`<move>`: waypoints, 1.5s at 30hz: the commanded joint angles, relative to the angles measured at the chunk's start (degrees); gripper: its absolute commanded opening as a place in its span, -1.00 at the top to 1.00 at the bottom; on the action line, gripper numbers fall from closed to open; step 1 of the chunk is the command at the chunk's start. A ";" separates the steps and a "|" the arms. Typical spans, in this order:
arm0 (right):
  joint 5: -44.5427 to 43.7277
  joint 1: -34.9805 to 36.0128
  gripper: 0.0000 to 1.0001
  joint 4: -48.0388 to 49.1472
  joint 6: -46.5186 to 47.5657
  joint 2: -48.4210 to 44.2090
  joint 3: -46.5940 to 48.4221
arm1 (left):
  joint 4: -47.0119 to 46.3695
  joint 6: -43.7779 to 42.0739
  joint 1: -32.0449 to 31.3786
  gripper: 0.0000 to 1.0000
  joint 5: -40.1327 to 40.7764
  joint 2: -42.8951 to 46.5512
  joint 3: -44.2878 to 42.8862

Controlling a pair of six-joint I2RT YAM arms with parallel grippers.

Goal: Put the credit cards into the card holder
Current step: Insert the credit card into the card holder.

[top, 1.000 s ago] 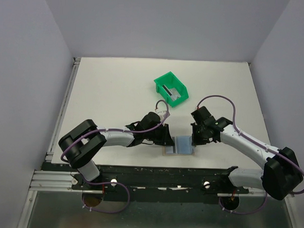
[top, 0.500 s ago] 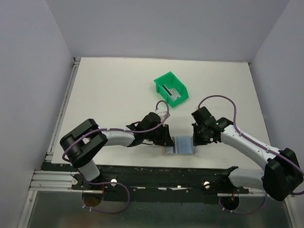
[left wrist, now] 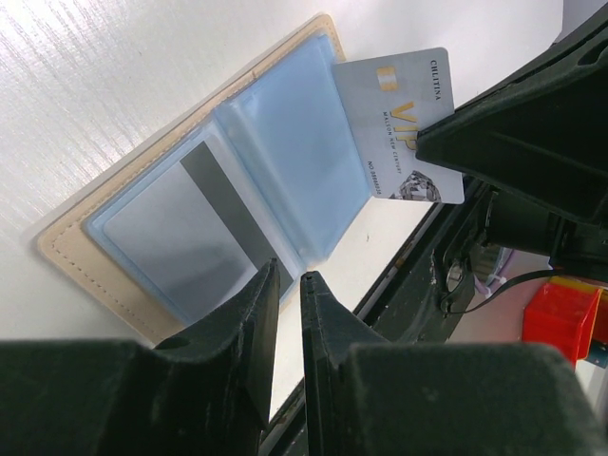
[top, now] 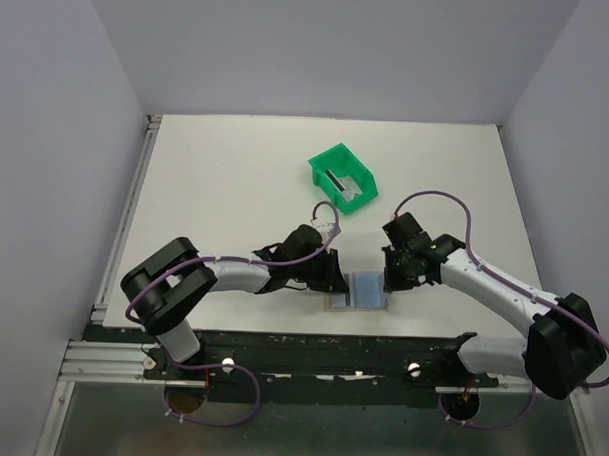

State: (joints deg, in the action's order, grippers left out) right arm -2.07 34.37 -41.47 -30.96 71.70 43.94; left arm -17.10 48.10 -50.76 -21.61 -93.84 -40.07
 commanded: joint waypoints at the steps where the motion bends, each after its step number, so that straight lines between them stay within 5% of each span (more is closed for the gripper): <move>1: 1.63 -0.36 0.99 1.66 0.73 1.16 -0.70 | -1.44 0.15 -0.21 0.46 -1.33 -0.64 -1.23; 24: 8.66 -0.53 0.99 4.82 0.90 1.42 -1.58 | -1.18 0.16 -0.30 0.48 -1.16 -1.25 -1.15; 45: 10.23 -0.97 0.99 5.70 1.17 1.34 -1.84 | 8.93 -2.22 -0.83 0.85 5.96 -5.82 -4.75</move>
State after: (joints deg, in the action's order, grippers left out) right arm 5.93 33.71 -37.26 -30.37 72.64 42.74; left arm -11.03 47.48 -51.13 -18.11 -97.86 -43.68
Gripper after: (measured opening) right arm 0.010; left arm 0.082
